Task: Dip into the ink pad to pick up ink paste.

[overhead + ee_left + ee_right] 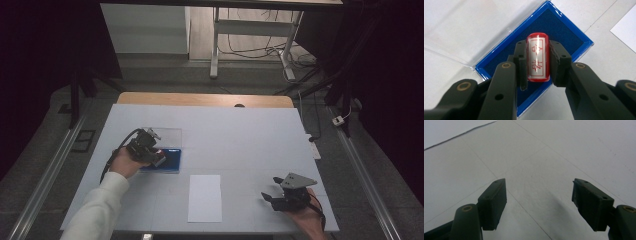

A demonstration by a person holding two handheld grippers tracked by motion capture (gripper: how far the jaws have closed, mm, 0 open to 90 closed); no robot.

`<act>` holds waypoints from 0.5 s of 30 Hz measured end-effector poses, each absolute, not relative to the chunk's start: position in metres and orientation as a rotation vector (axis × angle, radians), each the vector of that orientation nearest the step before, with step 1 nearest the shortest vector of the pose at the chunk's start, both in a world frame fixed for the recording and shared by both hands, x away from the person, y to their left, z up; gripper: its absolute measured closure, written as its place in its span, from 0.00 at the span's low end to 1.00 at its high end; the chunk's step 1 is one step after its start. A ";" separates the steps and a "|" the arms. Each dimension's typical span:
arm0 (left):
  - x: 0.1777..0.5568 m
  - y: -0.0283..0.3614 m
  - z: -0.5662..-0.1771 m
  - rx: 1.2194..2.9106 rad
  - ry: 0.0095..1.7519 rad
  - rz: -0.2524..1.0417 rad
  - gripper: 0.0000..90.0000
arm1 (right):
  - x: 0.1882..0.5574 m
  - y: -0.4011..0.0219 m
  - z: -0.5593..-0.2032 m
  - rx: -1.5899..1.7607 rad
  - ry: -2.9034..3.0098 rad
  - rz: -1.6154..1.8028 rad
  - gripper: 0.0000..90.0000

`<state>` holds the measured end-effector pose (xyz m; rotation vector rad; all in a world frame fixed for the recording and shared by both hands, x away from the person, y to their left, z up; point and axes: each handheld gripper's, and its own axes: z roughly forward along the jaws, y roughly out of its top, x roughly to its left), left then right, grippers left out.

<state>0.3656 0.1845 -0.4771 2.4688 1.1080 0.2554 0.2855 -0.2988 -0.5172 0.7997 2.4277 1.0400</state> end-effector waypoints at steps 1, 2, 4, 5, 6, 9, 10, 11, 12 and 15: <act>0.366 0.184 -0.478 2.472 1.108 0.256 0.78 | 0.286 -0.299 -0.517 0.799 2.428 1.040 0.31; 0.366 0.184 -0.479 2.472 1.106 0.262 0.79 | 0.285 -0.299 -0.517 0.804 2.429 1.040 0.31; 0.365 0.184 -0.479 2.470 1.110 0.264 0.79 | 0.285 -0.299 -0.517 0.804 2.429 1.041 0.31; 0.365 0.184 -0.480 2.471 1.112 0.267 0.79 | 0.285 -0.299 -0.517 0.805 2.429 1.041 0.31; 0.365 0.183 -0.480 2.472 1.114 0.269 0.79 | 0.285 -0.299 -0.517 0.805 2.429 1.041 0.31; 0.364 0.180 -0.480 2.487 1.115 0.285 0.79 | 0.286 -0.298 -0.517 0.803 2.434 1.045 0.30; 0.364 0.180 -0.480 2.489 1.118 0.285 0.79 | 0.286 -0.298 -0.517 0.799 2.433 1.049 0.31; 0.365 0.179 -0.480 2.490 1.119 0.284 0.79 | 0.286 -0.298 -0.518 0.797 2.434 1.050 0.31; 0.365 0.179 -0.480 2.491 1.122 0.282 0.79 | 0.286 -0.297 -0.518 0.796 2.435 1.049 0.31; 0.365 0.179 -0.481 2.490 1.125 0.278 0.79 | 0.286 -0.297 -0.518 0.797 2.437 1.044 0.31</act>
